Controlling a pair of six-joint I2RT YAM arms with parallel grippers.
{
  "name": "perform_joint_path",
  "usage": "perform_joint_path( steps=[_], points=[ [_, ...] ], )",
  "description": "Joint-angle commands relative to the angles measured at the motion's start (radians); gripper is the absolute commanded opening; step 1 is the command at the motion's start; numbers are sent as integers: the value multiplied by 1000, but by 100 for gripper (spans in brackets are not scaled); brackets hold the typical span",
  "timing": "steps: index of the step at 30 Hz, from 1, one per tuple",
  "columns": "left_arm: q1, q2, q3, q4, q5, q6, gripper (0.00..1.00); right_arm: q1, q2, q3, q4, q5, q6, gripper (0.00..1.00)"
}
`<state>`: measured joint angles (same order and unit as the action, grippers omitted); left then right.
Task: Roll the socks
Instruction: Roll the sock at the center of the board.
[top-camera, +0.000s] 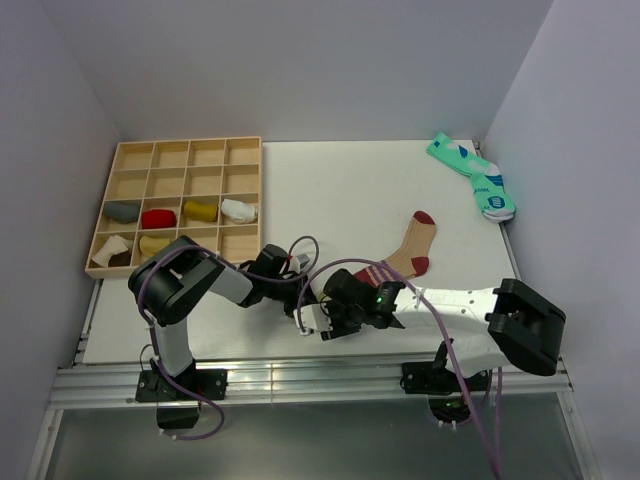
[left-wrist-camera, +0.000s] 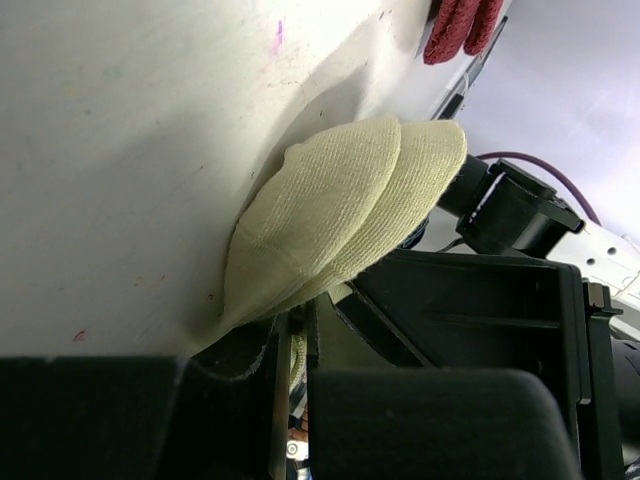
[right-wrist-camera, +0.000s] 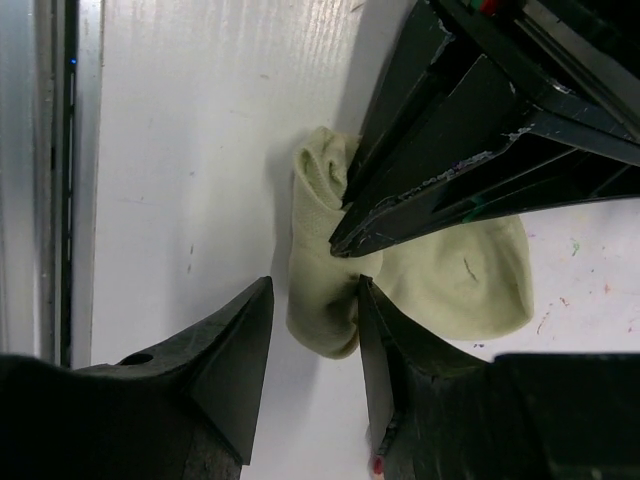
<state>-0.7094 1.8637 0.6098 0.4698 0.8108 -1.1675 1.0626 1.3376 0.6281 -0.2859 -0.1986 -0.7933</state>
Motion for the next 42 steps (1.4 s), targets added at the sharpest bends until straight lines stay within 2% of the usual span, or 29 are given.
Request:
perform_joint_path(
  steps=[1, 6, 9, 13, 15, 18, 19, 24, 31, 36, 42],
  points=[
    [5, 14, -22, -13, -15, 40, 0, 8, 28, 21, 62, 33, 8, 47],
    [5, 19, -19, 4, -10, 42, 0, 10, 55, 33, 62, 24, 23, 42],
    [7, 12, -15, 1, -13, 51, 0, 10, 83, 47, 48, 25, 34, 29],
    [7, -26, 13, -91, -65, 123, 1, 7, 90, 71, -13, 5, 37, 21],
    [8, -44, 40, -164, -123, 152, 3, 7, 97, 103, -83, -5, 40, 20],
    [13, -95, 60, -204, -192, 201, 11, 4, 89, 111, -128, -2, 43, 18],
    [13, -121, 67, -221, -214, 212, 17, 4, 87, 111, -139, -4, 46, 17],
    [18, -199, 97, -289, -298, 270, 32, 2, 84, 94, -162, -8, 60, 17],
    [24, -250, 70, -323, -381, 281, 32, -38, 103, 122, -199, -79, 68, 17],
    [24, -325, -57, -199, -433, 212, 29, -131, 133, 214, -297, -251, 39, 17],
    [5, -416, -156, -91, -499, 183, 27, -260, 261, 353, -435, -383, -14, 17]
  ],
)
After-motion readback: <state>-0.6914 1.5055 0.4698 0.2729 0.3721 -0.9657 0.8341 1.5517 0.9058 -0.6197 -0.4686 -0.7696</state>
